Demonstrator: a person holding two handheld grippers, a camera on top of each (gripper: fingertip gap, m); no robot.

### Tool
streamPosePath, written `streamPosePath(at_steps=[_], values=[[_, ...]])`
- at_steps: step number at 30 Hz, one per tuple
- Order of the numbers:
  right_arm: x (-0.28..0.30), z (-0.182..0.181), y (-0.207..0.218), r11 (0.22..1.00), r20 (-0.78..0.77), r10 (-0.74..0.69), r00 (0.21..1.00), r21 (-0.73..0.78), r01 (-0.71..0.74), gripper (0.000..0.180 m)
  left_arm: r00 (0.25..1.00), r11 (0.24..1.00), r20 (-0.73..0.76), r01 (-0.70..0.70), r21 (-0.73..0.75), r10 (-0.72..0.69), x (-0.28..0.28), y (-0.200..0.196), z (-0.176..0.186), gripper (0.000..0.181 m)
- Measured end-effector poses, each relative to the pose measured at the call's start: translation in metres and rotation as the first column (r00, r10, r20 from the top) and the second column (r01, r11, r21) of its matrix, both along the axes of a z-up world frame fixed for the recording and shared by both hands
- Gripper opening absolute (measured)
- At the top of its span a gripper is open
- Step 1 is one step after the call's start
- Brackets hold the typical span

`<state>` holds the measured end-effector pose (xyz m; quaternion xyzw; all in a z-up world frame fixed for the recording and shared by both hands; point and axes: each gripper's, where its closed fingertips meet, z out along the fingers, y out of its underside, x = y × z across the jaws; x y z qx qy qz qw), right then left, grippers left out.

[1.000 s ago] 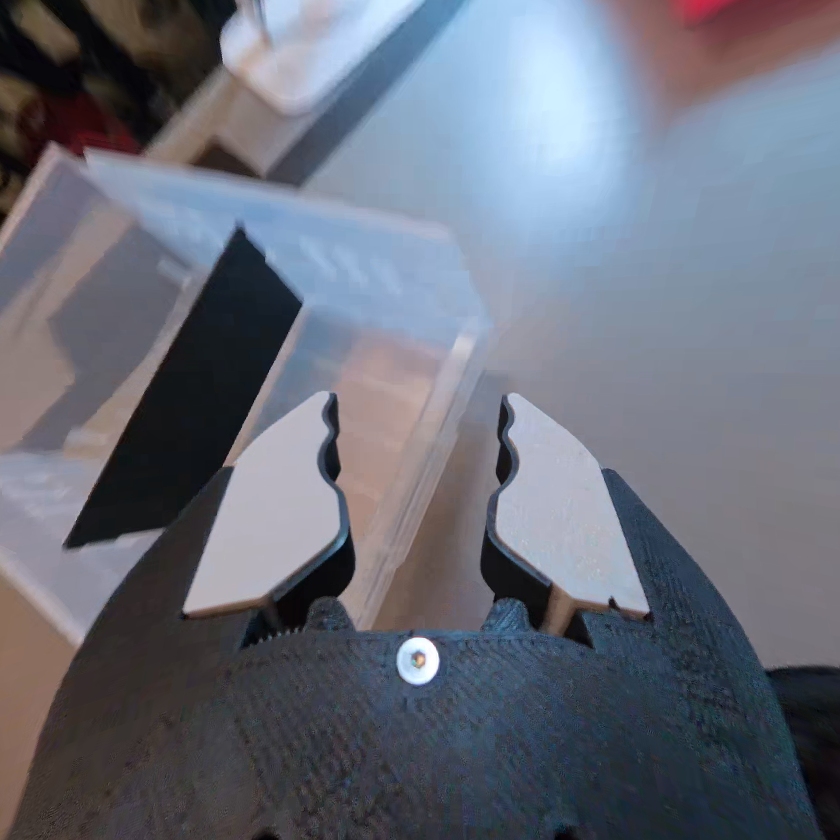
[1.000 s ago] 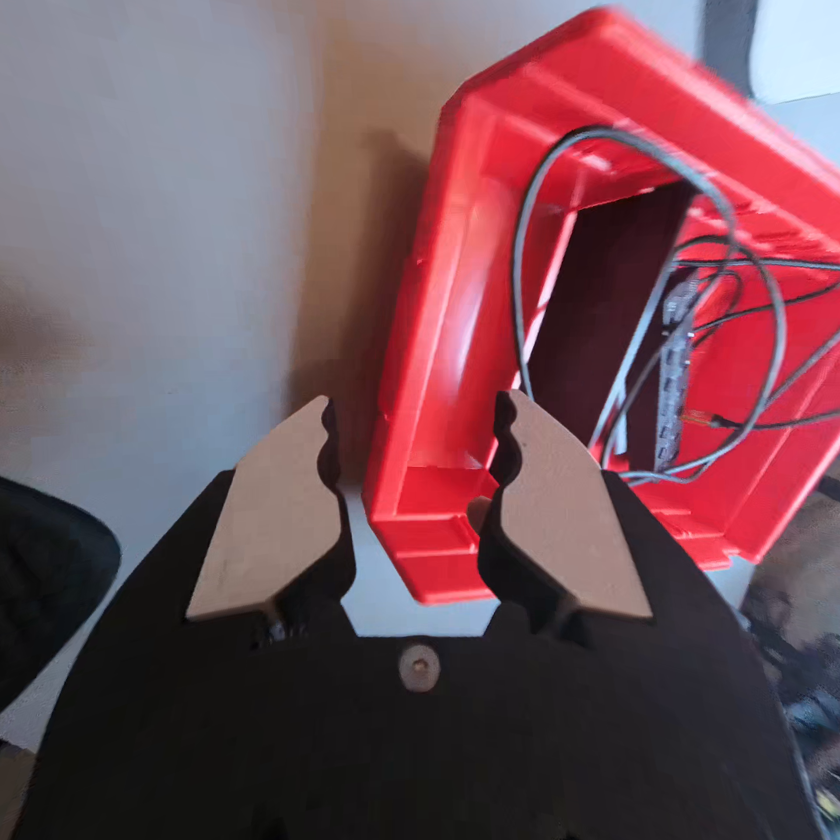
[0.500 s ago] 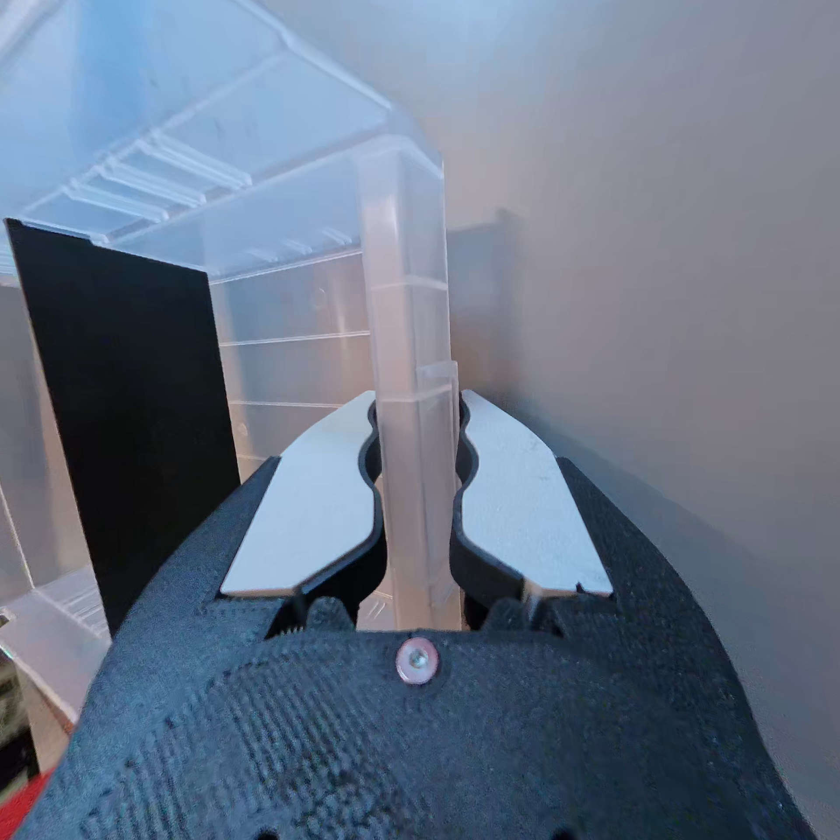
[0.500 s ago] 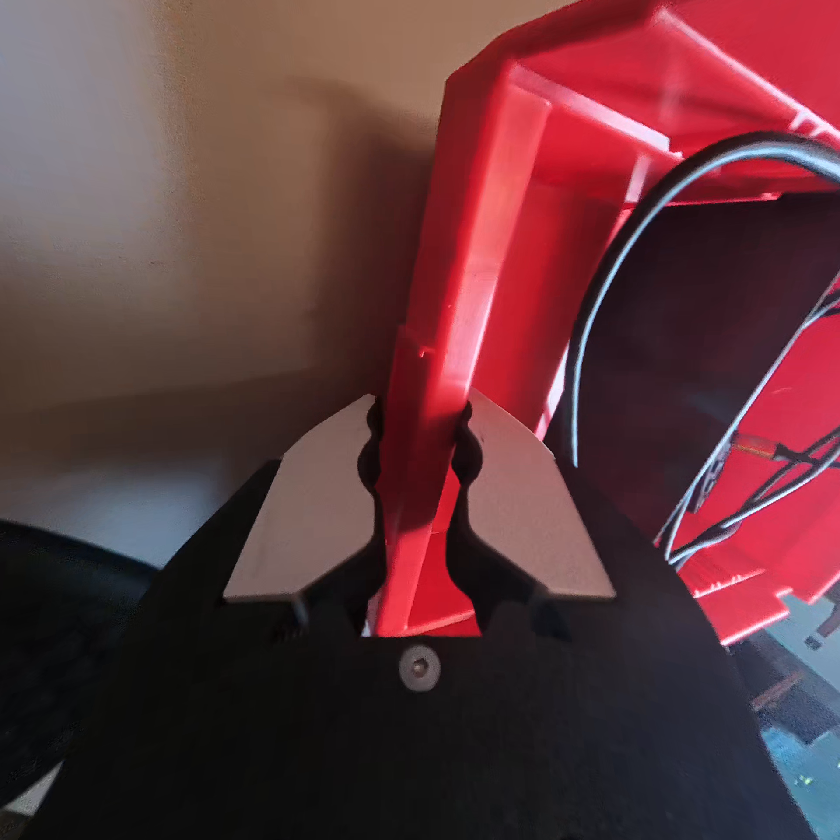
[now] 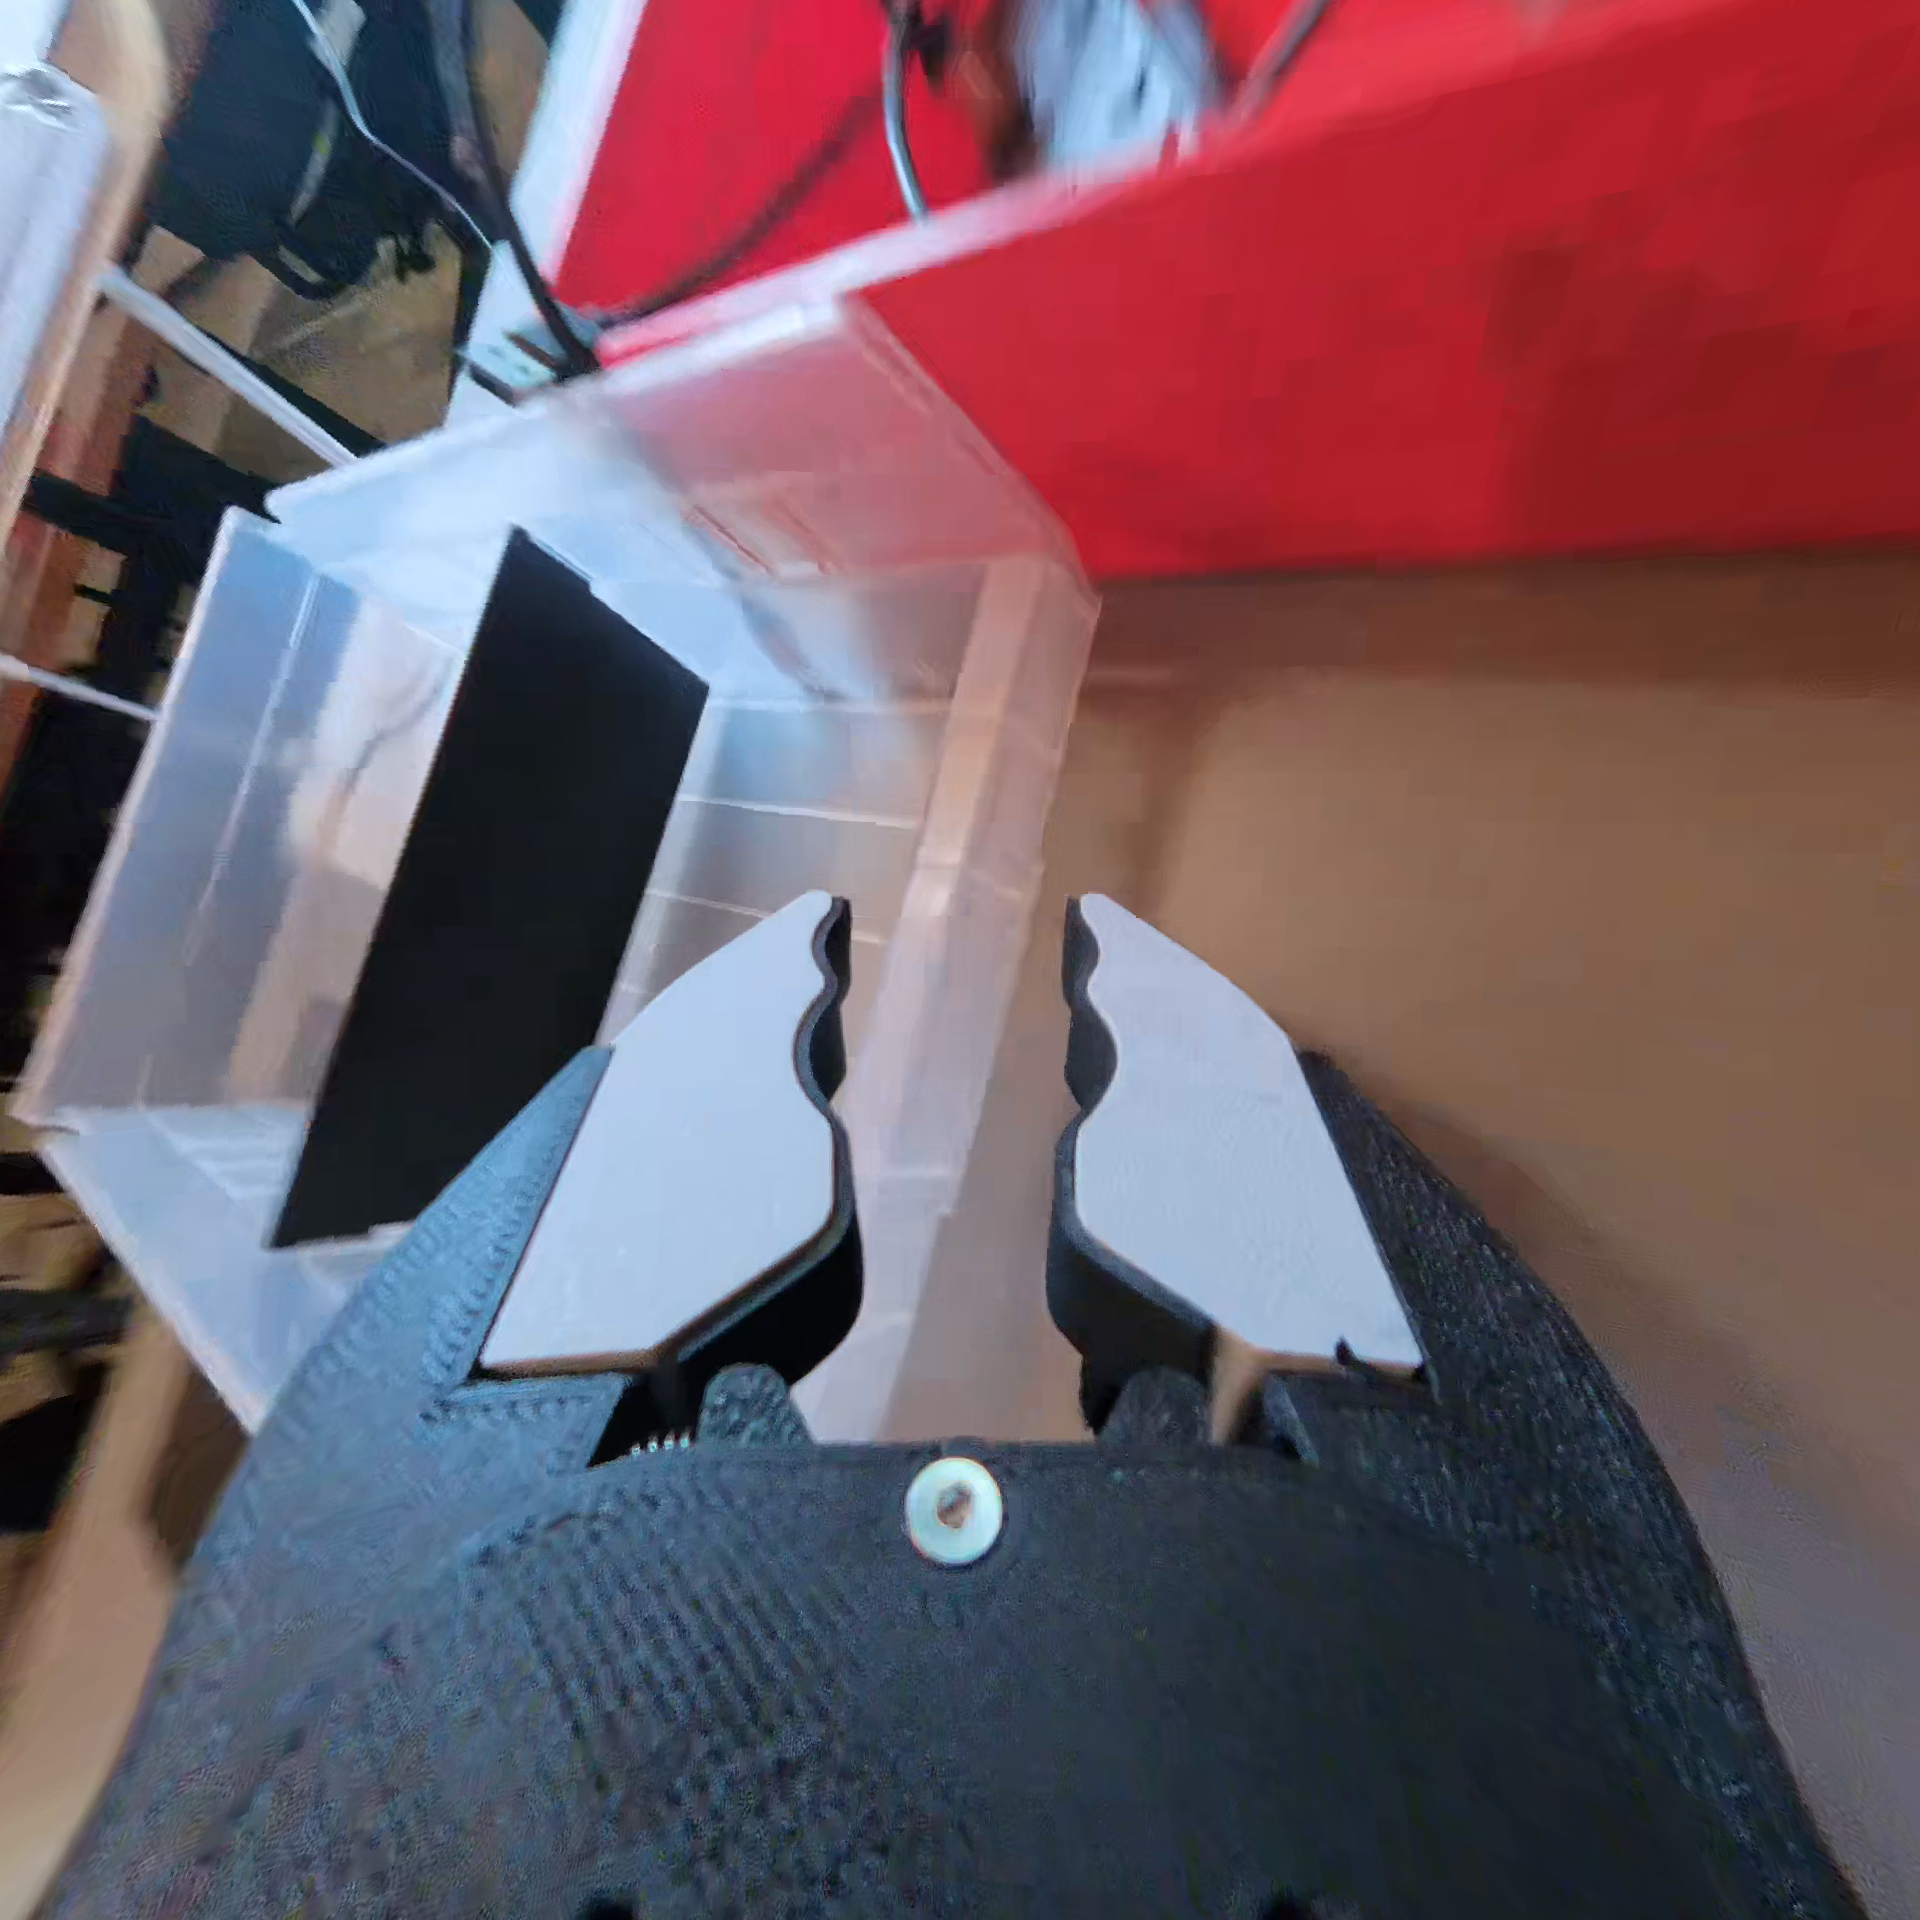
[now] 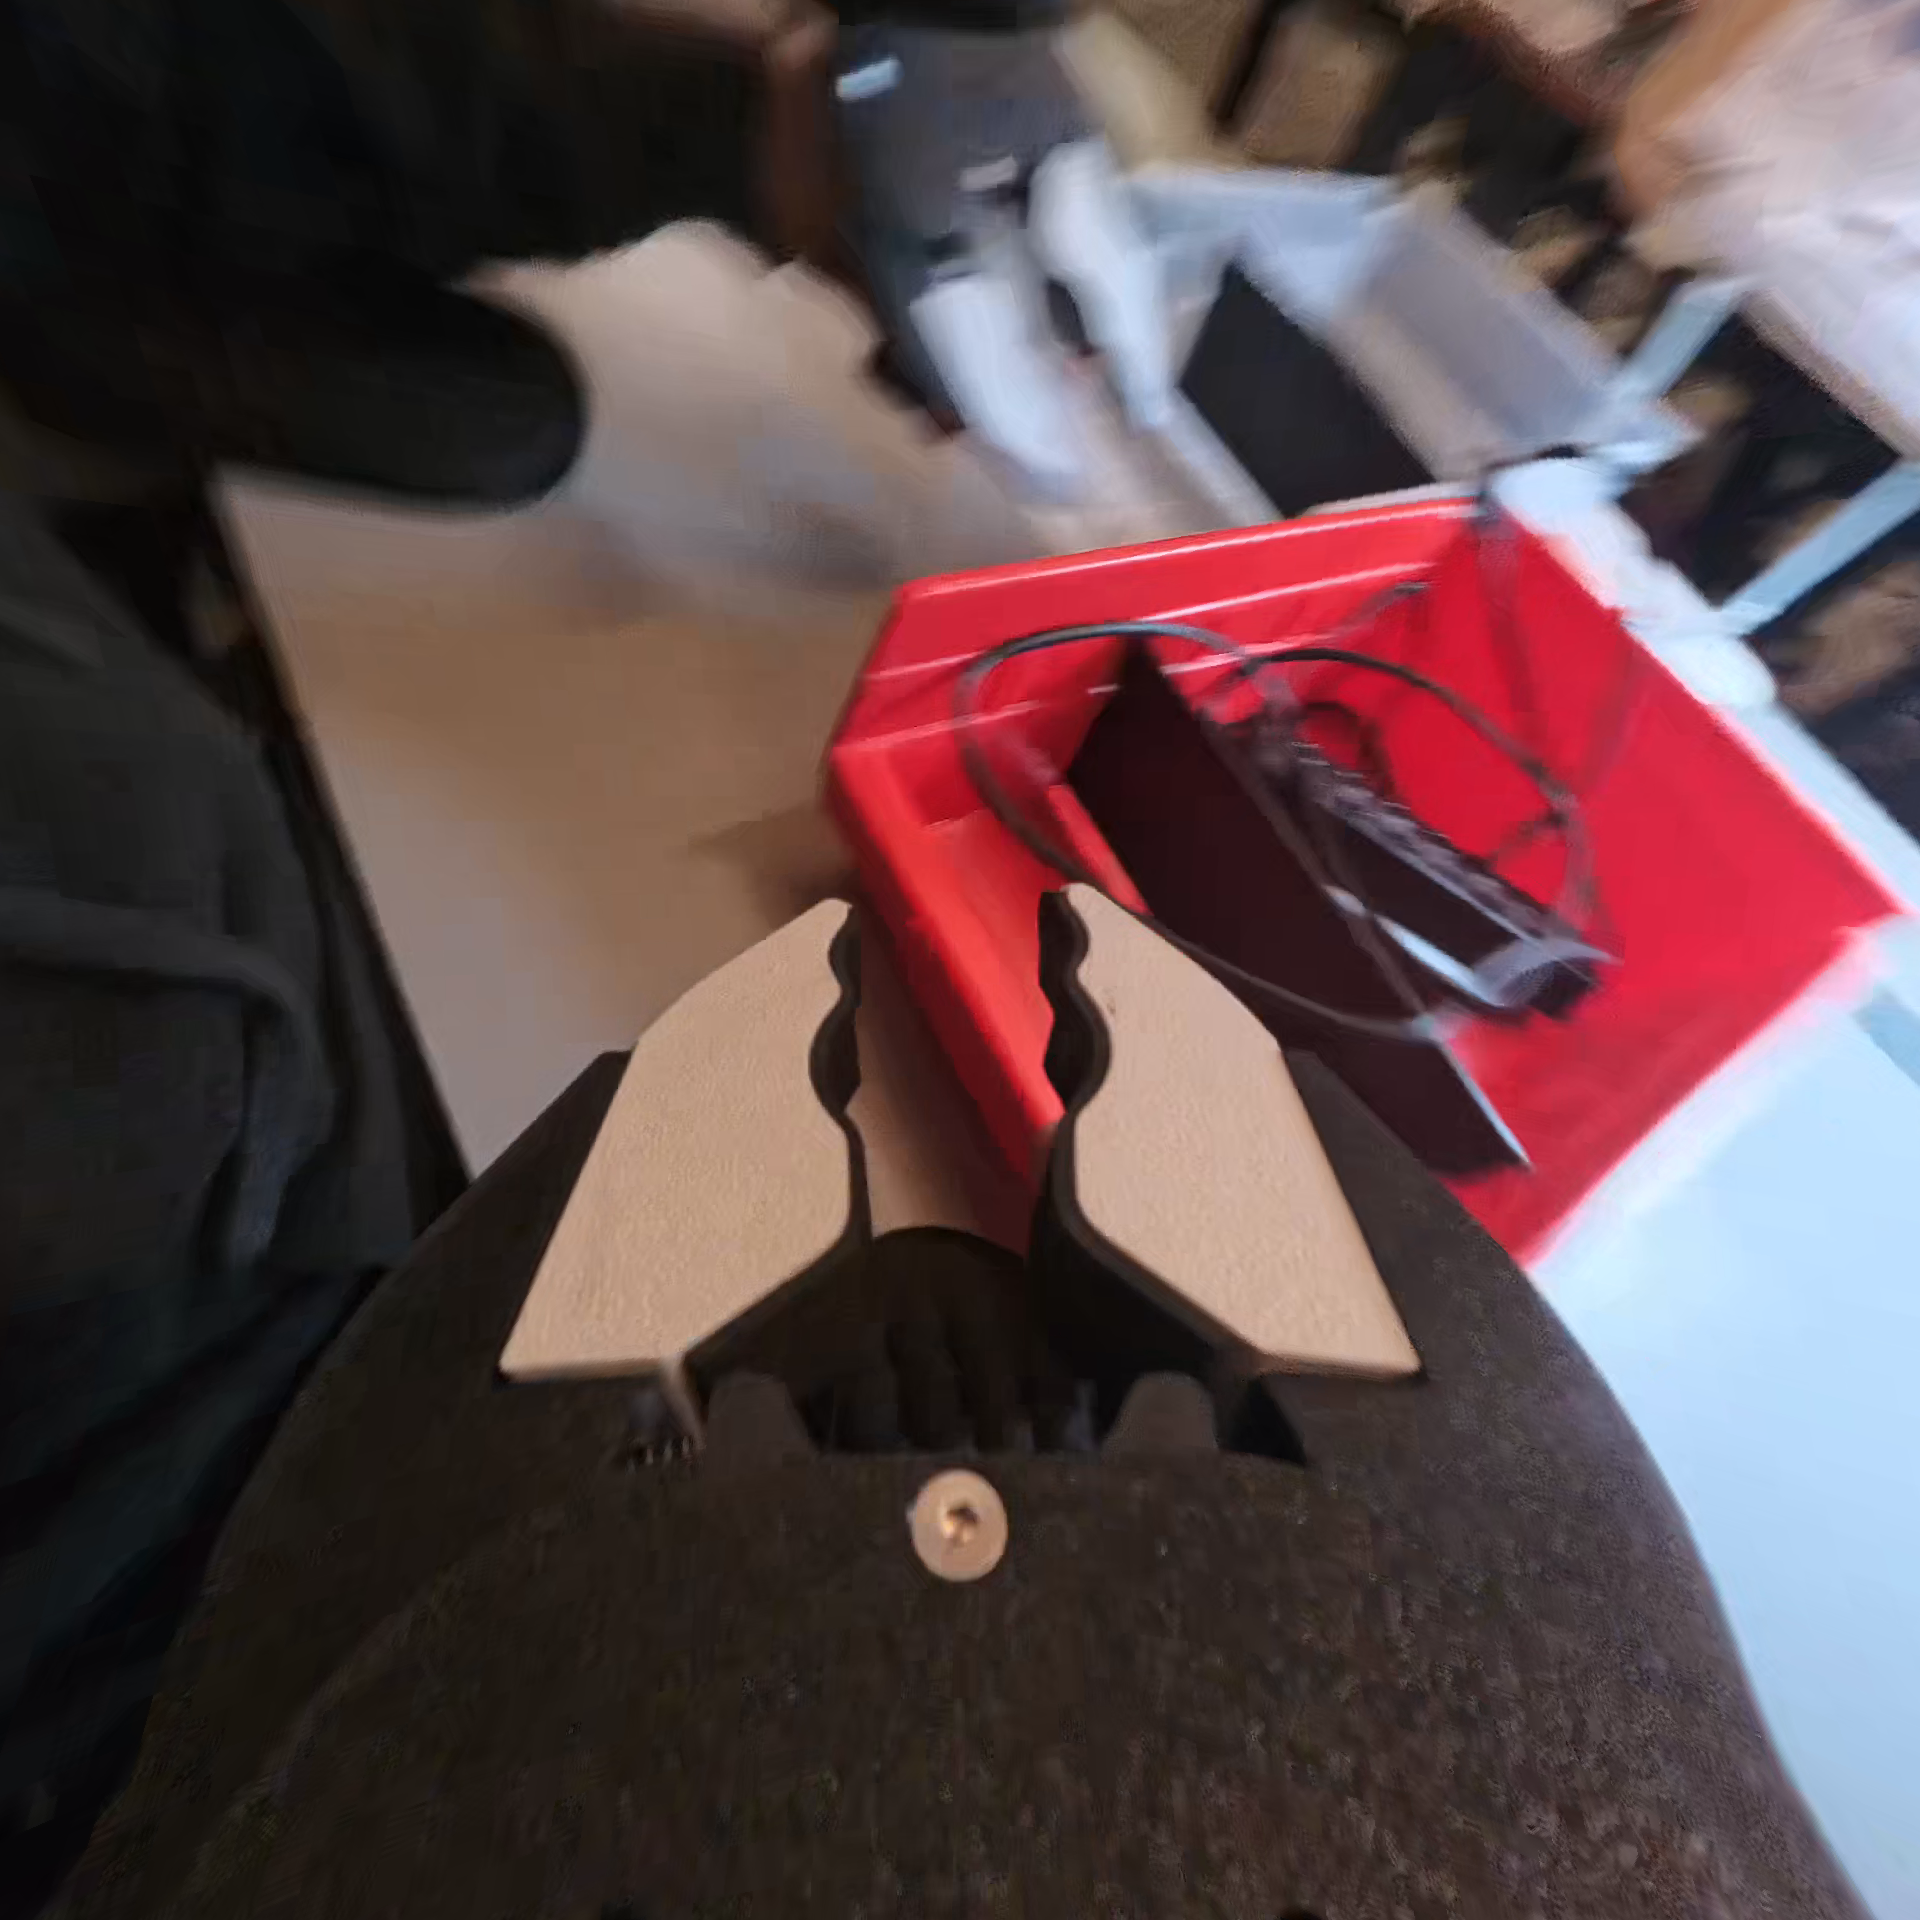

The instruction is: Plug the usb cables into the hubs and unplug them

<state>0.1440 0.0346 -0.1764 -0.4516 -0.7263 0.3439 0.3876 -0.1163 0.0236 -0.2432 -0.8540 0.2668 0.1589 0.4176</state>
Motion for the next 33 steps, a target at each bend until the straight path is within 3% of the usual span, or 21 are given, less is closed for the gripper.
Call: streamPosePath(at_steps=[2, 5, 7, 9, 12, 16, 17, 19, 22, 26, 33], values=[[0.017, 0.016, 0.042, 0.972, -0.11, -0.224, 0.968, -0.105, 0.212, 0.036, 0.968, 0.999, 0.249, -0.036, 0.035, 0.026, 0.028, -0.018, 0.016, 0.046], [0.042, -0.007, 0.099, 0.856, -0.099, -0.496, 0.862, -0.224, 0.467, 0.054, 0.823, 0.996, 0.569, -0.055, 0.073, 0.003, 0.086, -0.042, 0.037, 0.046], [0.043, -0.03, 0.11, 0.812, -0.053, -0.549, 0.834, -0.272, 0.517, 0.063, 0.722, 0.99, 0.691, -0.091, 0.104, -0.006, 0.124, -0.05, 0.045, 0.047], [0.031, -0.045, 0.109, 0.789, -0.017, -0.553, 0.833, -0.331, 0.517, 0.064, 0.679, 0.979, 0.734, -0.147, 0.142, -0.005, 0.153, -0.045, 0.043, 0.053], [0.009, -0.059, 0.114, 0.775, 0.038, -0.554, 0.832, -0.341, 0.532, 0.063, 0.673, 0.958, 0.739, -0.227, 0.177, 0.023, 0.18, -0.014, 0.032, 0.062], [0.0, -0.062, 0.132, 0.774, 0.004, -0.614, 0.789, -0.194, 0.603, 0.023, 0.791, 0.89, 0.576, -0.397, 0.224, 0.207, 0.152, 0.023, 0.014, 0.047], [0.001, -0.058, 0.131, 0.78, -0.029, -0.615, 0.788, -0.172, 0.602, 0.016, 0.791, 0.877, 0.565, -0.425, 0.226, 0.237, 0.144, 0.026, 0.014, 0.043], [0.003, -0.056, 0.128, 0.783, -0.06, -0.62, 0.782, -0.107, 0.613, 0.017, 0.741, 0.88, 0.632, -0.434, 0.193, 0.227, 0.137, 0.028, 0.018, 0.036], [0.007, -0.046, 0.115, 0.792, -0.117, -0.61, 0.783, -0.076, 0.606, 0.02, 0.751, 0.874, 0.621, -0.437, 0.212, 0.225, 0.13, 0.025, 0.027, 0.03], [0.017, -0.007, 0.092, 0.787, -0.246, -0.6, 0.761, -0.007, 0.617, 0.015, 0.817, 0.835, 0.547, -0.422, 0.353, 0.182, 0.127, 0.005, 0.069, 0.013], [0.006, 0.076, 0.041, 0.833, -0.428, -0.483, 0.764, 0.046, 0.551, 0.013, 0.877, 0.748, 0.442, -0.418, 0.515, 0.186, 0.119, -0.054, 0.151, 0.01]])
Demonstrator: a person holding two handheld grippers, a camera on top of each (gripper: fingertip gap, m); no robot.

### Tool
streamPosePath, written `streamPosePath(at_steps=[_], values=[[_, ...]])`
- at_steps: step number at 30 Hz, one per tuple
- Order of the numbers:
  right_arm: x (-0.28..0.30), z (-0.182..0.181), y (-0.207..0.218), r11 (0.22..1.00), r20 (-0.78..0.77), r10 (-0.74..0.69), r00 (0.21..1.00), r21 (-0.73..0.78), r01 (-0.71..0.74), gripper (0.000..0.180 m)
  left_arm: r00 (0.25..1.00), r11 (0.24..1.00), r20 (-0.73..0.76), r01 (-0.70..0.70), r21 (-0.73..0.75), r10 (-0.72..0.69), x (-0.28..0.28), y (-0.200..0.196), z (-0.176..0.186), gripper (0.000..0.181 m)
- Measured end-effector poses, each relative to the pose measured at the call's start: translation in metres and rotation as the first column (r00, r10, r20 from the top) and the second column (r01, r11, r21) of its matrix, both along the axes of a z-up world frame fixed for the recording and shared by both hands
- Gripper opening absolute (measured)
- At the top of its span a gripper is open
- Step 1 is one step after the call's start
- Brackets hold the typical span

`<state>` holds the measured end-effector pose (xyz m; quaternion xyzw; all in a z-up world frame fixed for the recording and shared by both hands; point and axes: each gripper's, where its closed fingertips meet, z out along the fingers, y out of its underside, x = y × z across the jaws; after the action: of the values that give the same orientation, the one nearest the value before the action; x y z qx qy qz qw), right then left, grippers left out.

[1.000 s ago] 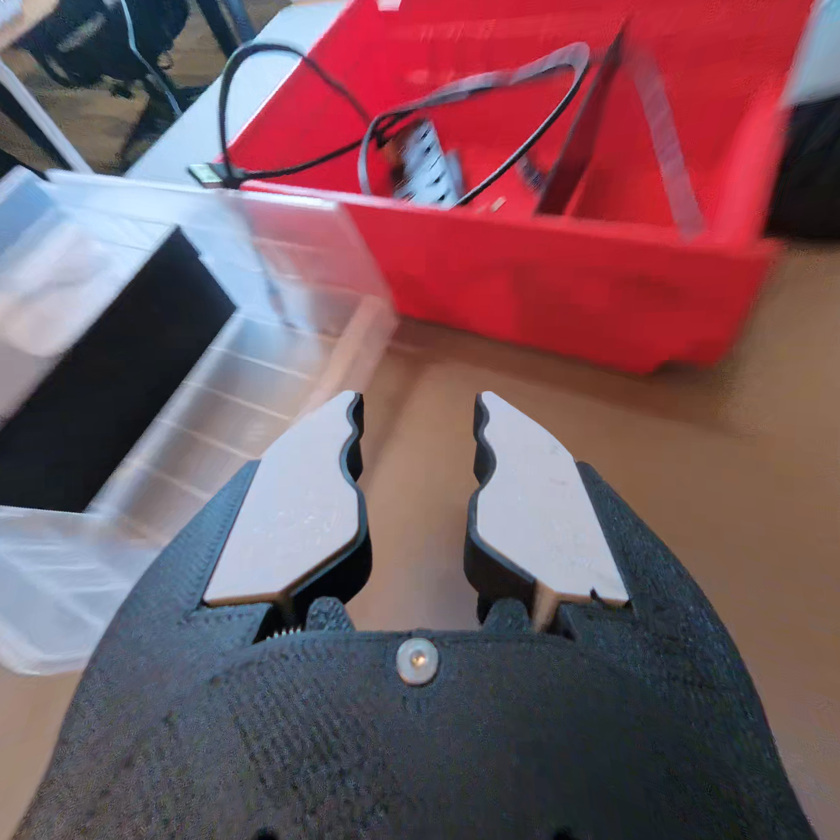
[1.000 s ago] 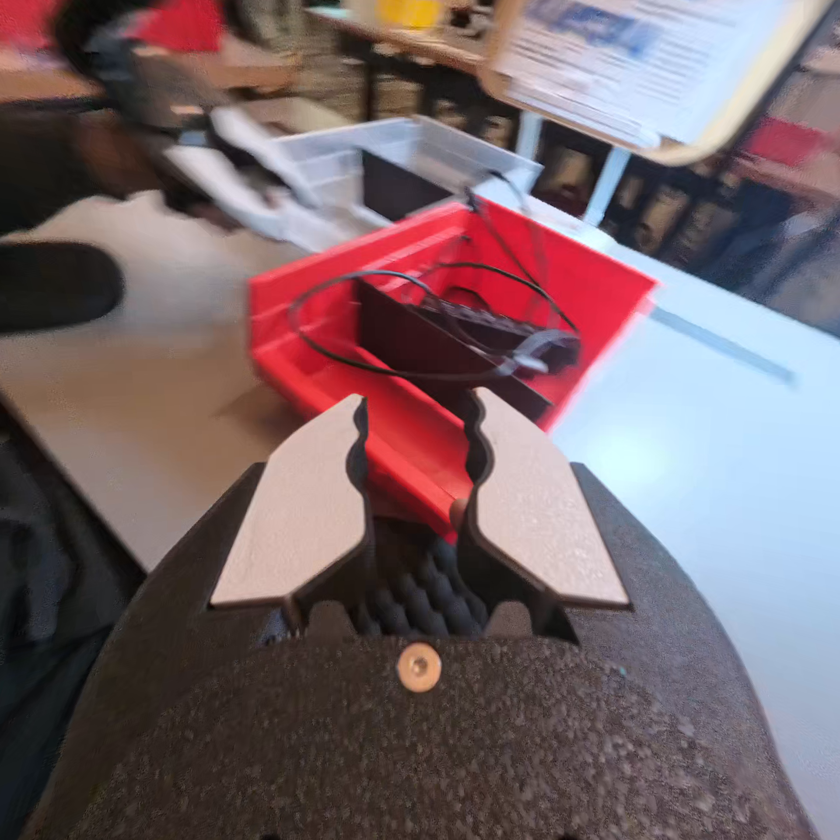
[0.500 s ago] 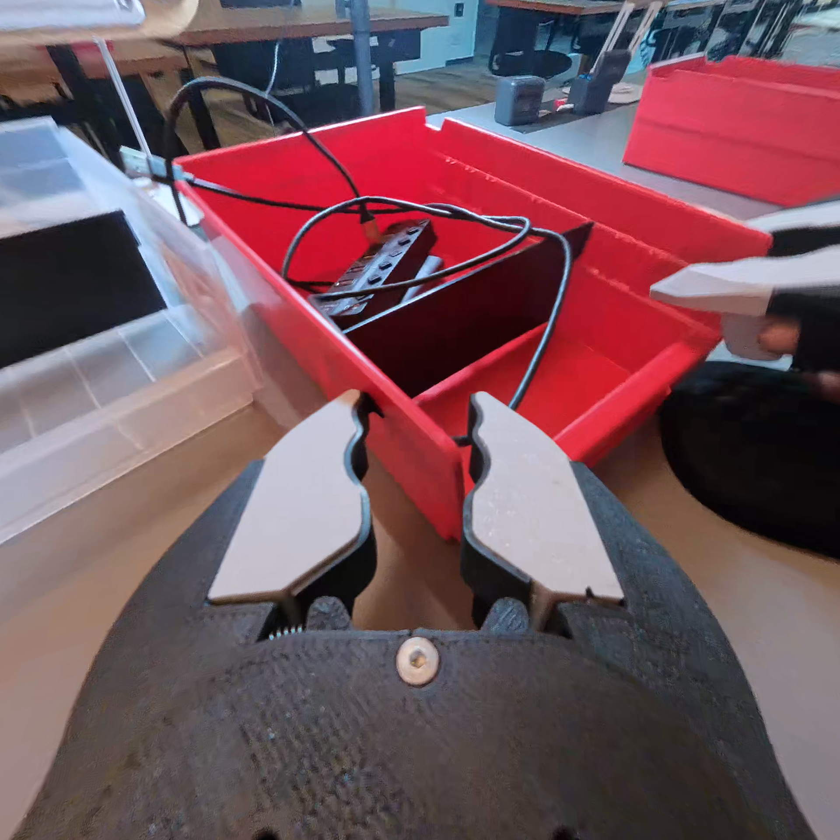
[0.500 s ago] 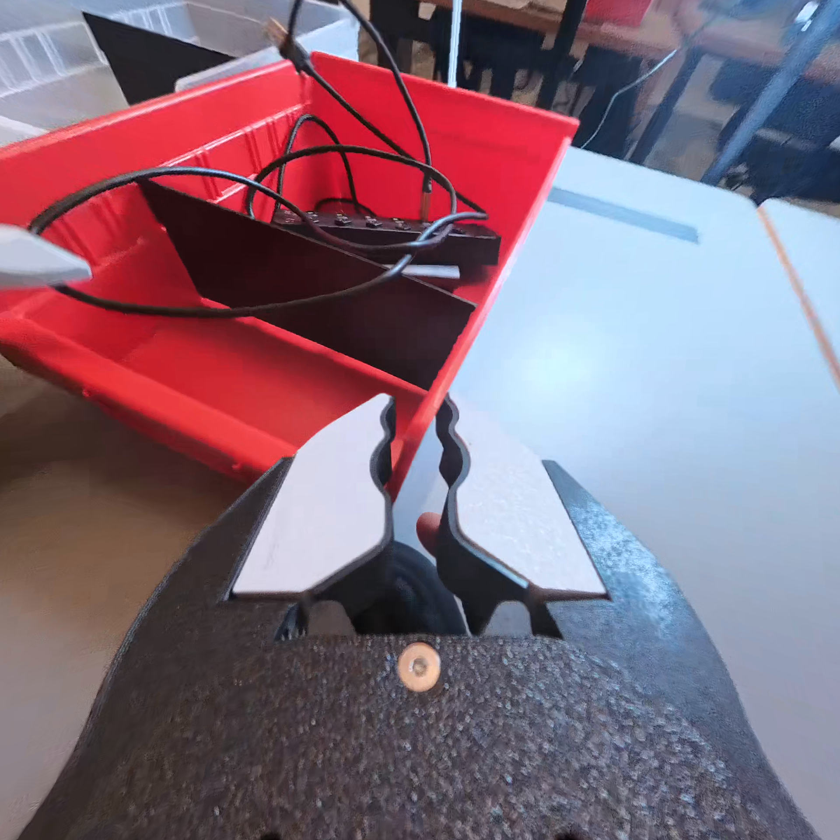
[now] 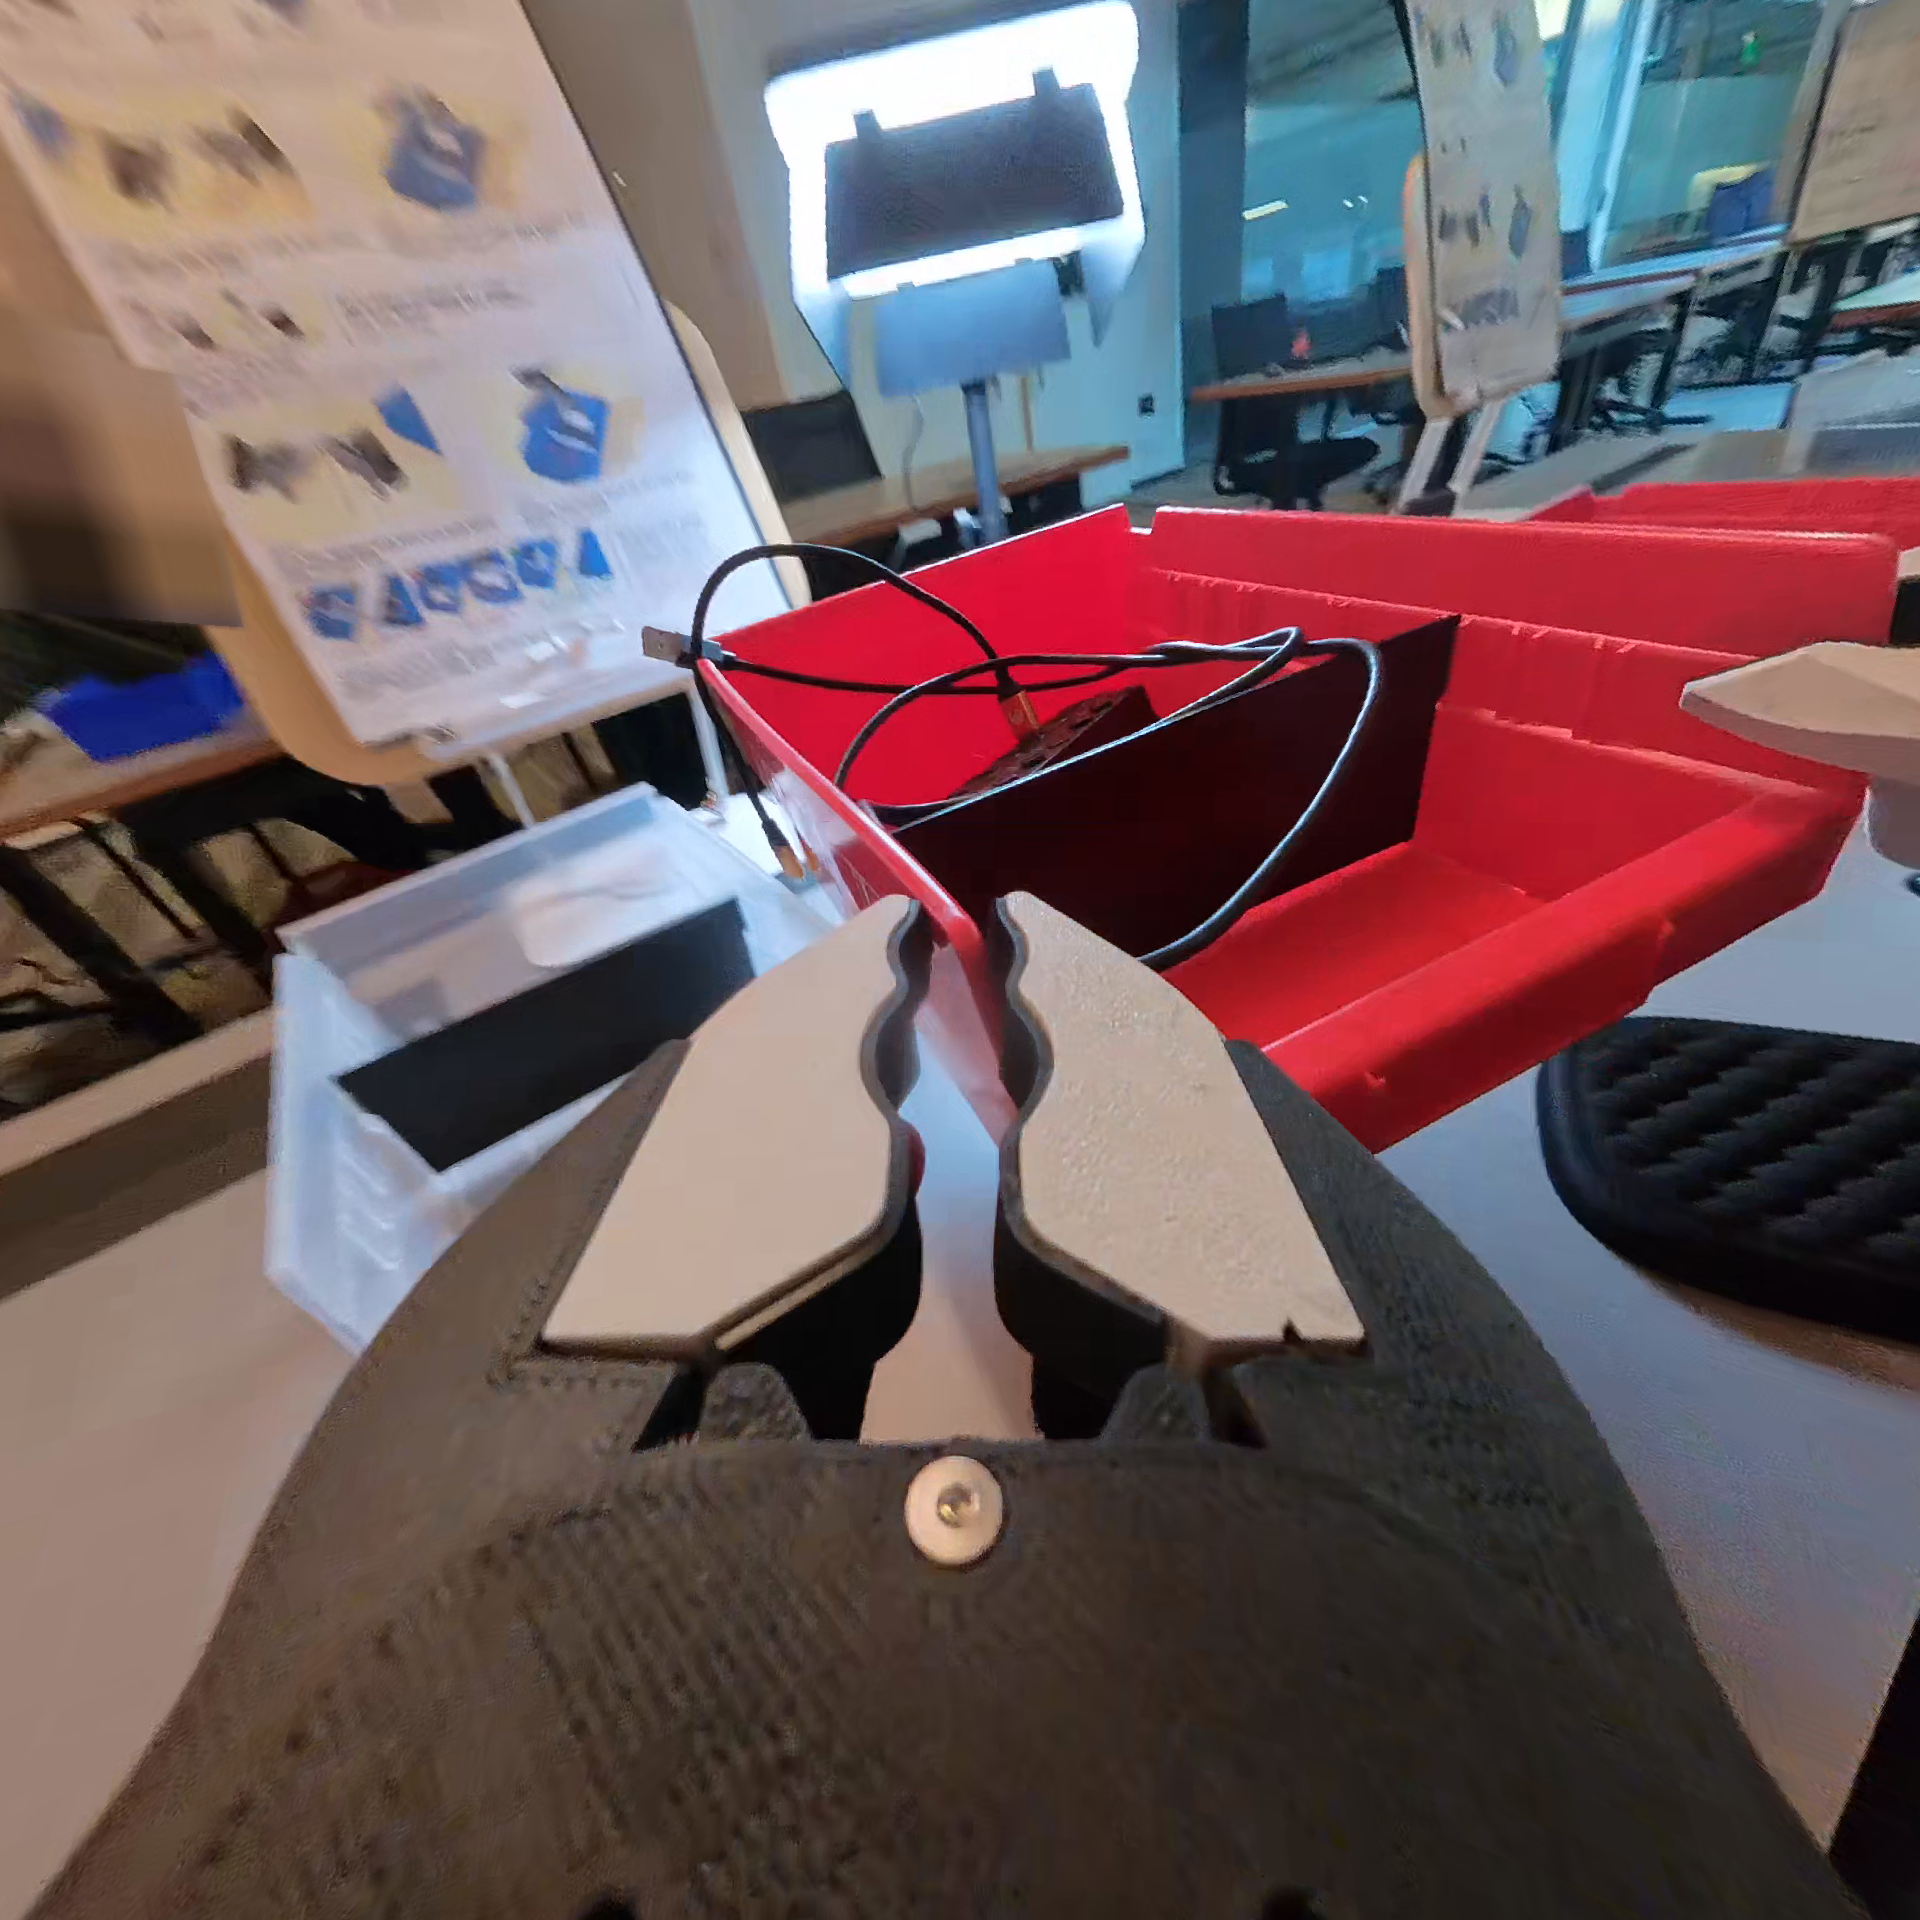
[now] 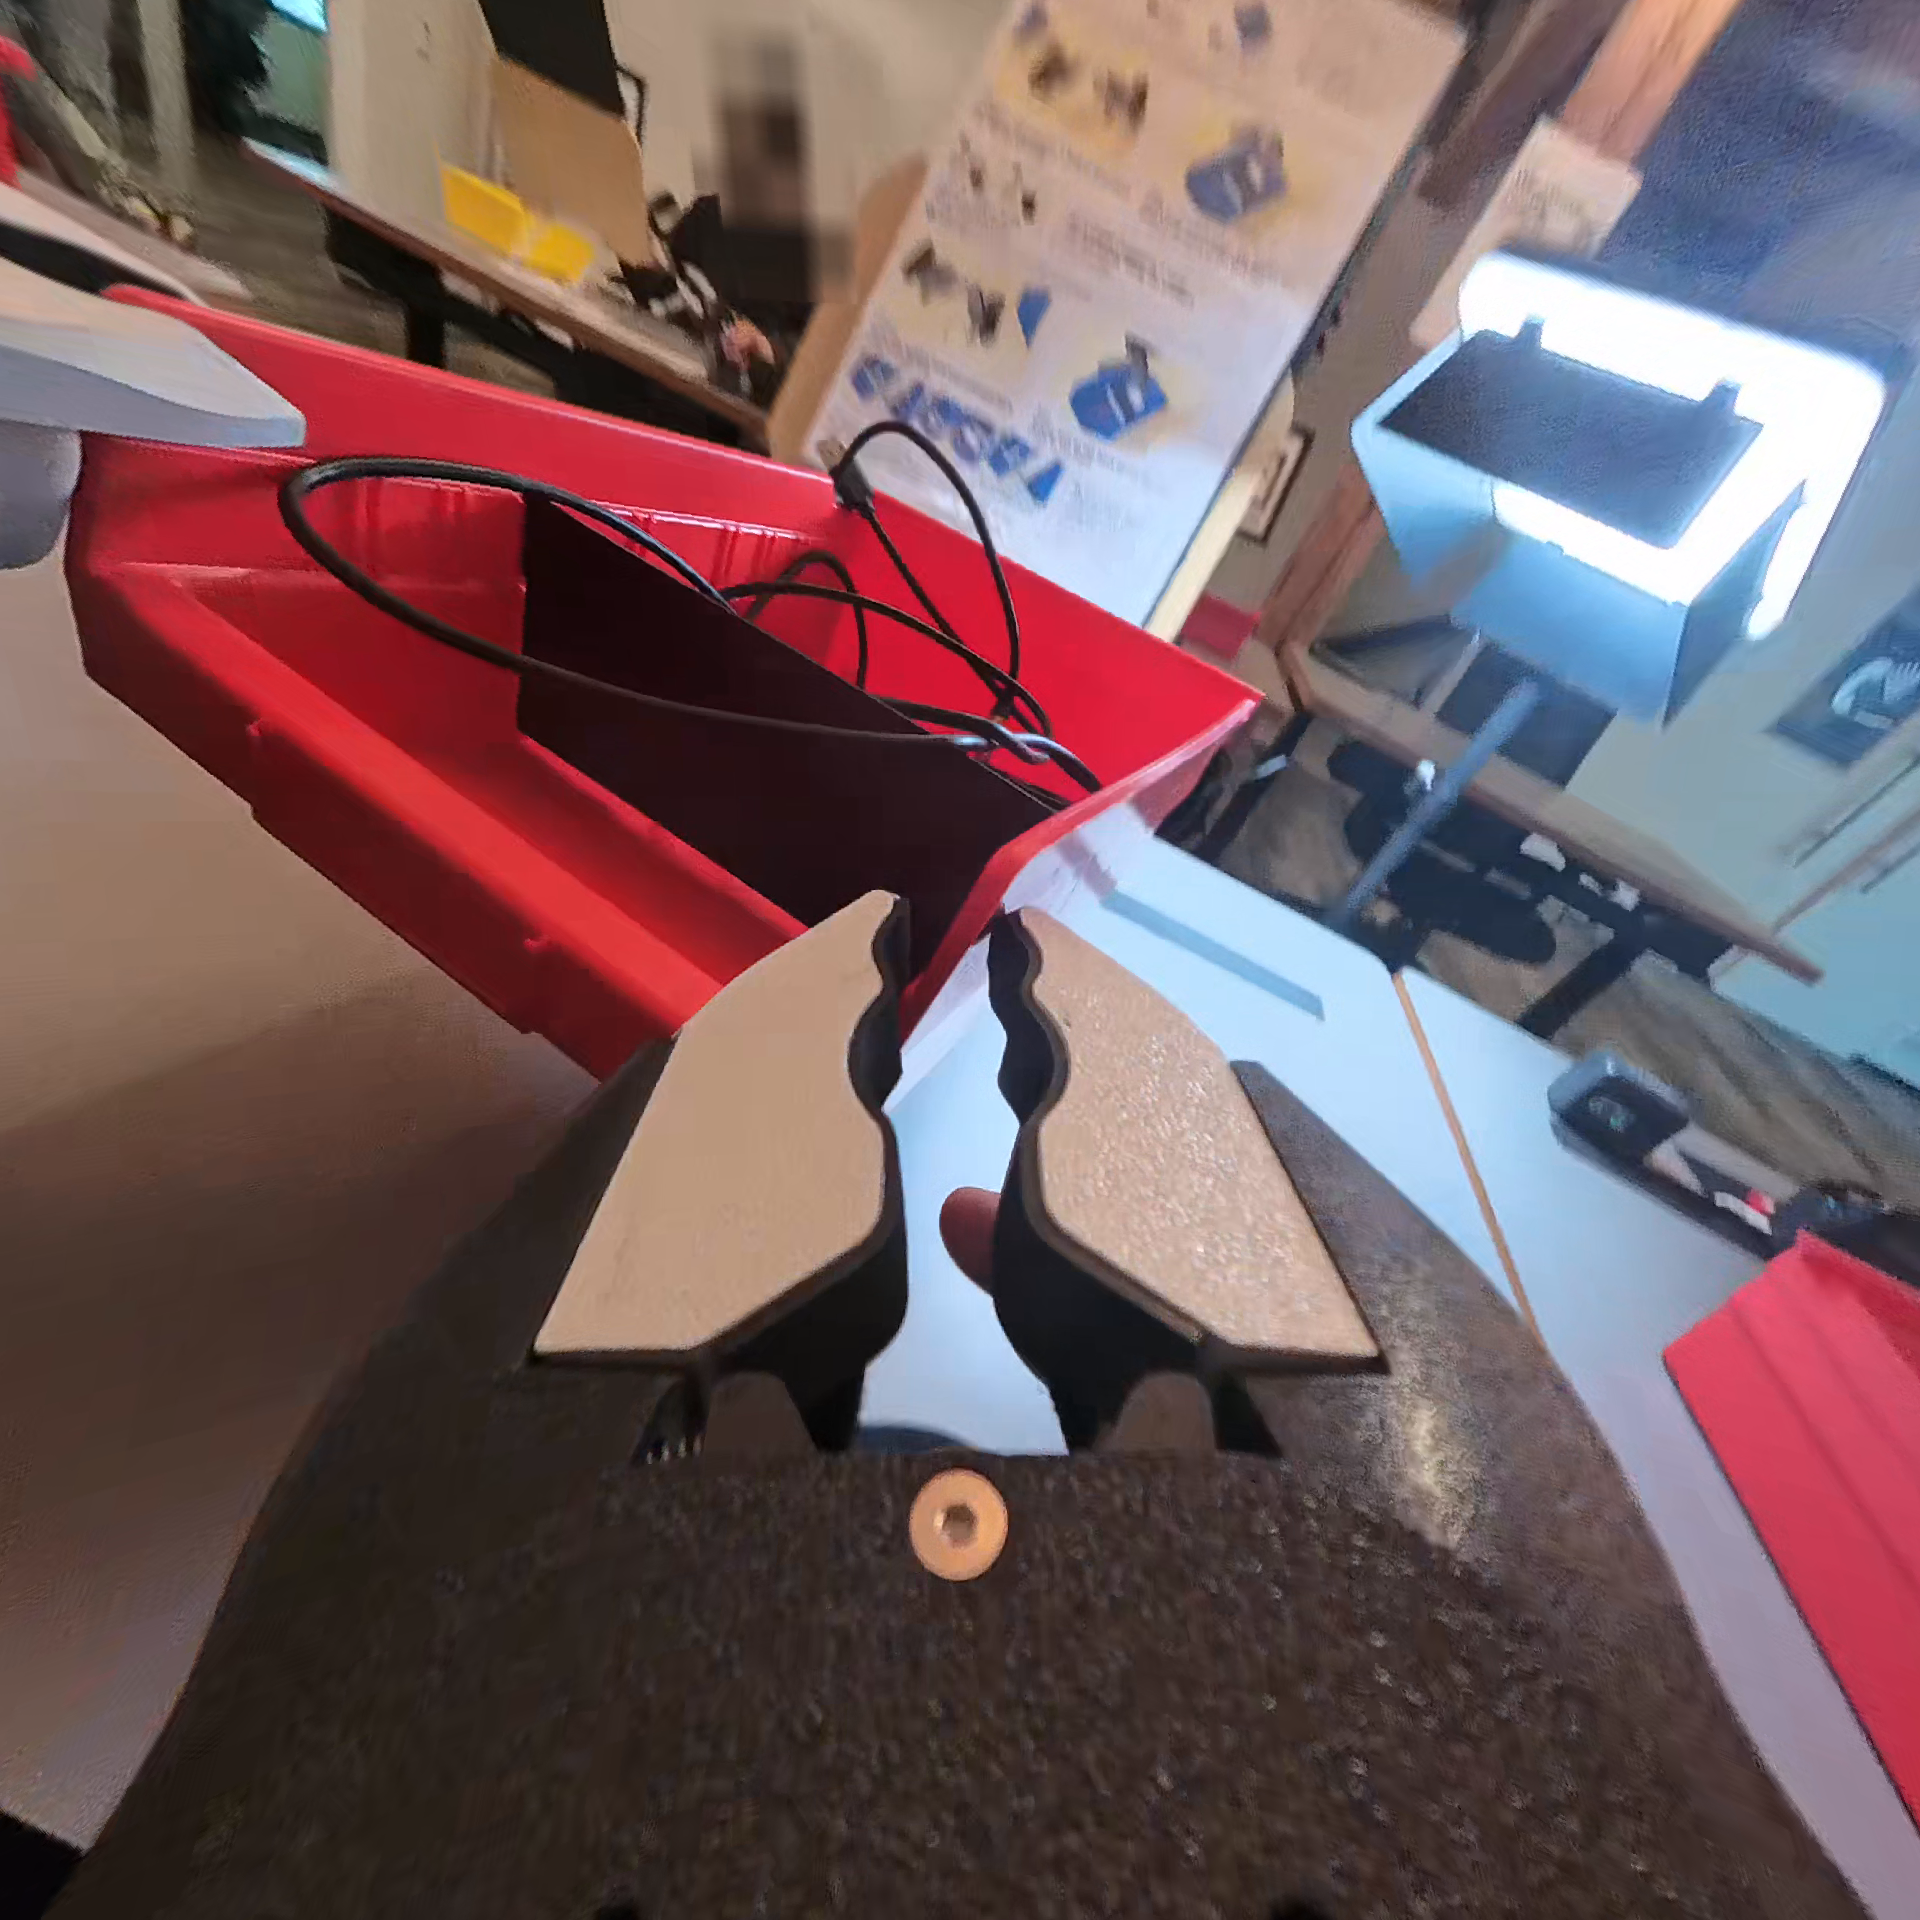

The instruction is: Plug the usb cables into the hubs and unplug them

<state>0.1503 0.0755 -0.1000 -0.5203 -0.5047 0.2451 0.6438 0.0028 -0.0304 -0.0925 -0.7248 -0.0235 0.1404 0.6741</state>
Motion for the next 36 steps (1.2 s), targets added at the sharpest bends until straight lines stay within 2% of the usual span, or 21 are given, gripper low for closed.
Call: streamPosePath(at_steps=[5, 9, 12, 17, 20, 23, 31, 34, 36], values=[[-0.043, 0.044, -0.049, 0.987, -0.087, 0.154, 0.984, 0.048, -0.15, 0.014, 0.986, 0.988, -0.078, -0.138, 0.073, 0.144, -0.026, -0.071, 0.049, 0.01], [-0.105, 0.06, -0.104, 0.943, -0.118, 0.332, 0.936, 0.047, -0.329, 0.015, 0.948, 0.952, -0.099, -0.292, 0.093, 0.301, -0.066, -0.145, 0.063, 0.01], [-0.168, 0.052, -0.148, 0.891, -0.101, 0.453, 0.886, 0.035, -0.452, 0.015, 0.903, 0.91, -0.109, -0.409, 0.073, 0.415, -0.107, -0.202, 0.056, 0.01], [-0.262, 0.003, -0.2, 0.82, -0.033, 0.571, 0.821, -0.04, -0.572, 0.016, 0.838, 0.845, -0.129, -0.534, 0.002, 0.53, -0.171, -0.265, 0.021, 0.01], [-0.295, -0.035, -0.212, 0.795, 0.005, 0.601, 0.799, -0.103, -0.597, 0.016, 0.84, 0.842, -0.106, -0.538, -0.039, 0.532, -0.201, -0.277, -0.013, 0.011], [-0.307, -0.068, -0.213, 0.804, 0.049, 0.591, 0.805, -0.116, -0.583, 0.017, 0.86, 0.858, -0.05, -0.51, -0.062, 0.508, -0.219, -0.276, -0.051, 0.011], [-0.287, -0.102, -0.189, 0.847, 0.114, 0.531, 0.84, -0.103, -0.521, 0.022, 0.891, 0.892, 0.036, -0.452, 0.011, 0.452, -0.224, -0.242, -0.085, 0.011], [-0.269, -0.115, -0.182, 0.854, 0.161, 0.52, 0.839, -0.115, -0.508, 0.025, 0.907, 0.908, 0.049, -0.418, -0.028, 0.419, -0.22, -0.228, -0.097, 0.011], [-0.256, -0.122, -0.179, 0.845, 0.201, 0.535, 0.821, -0.132, -0.519, 0.026, 0.927, 0.924, 0.077, -0.355, -0.14, 0.368, -0.216, -0.219, -0.115, 0.017]])
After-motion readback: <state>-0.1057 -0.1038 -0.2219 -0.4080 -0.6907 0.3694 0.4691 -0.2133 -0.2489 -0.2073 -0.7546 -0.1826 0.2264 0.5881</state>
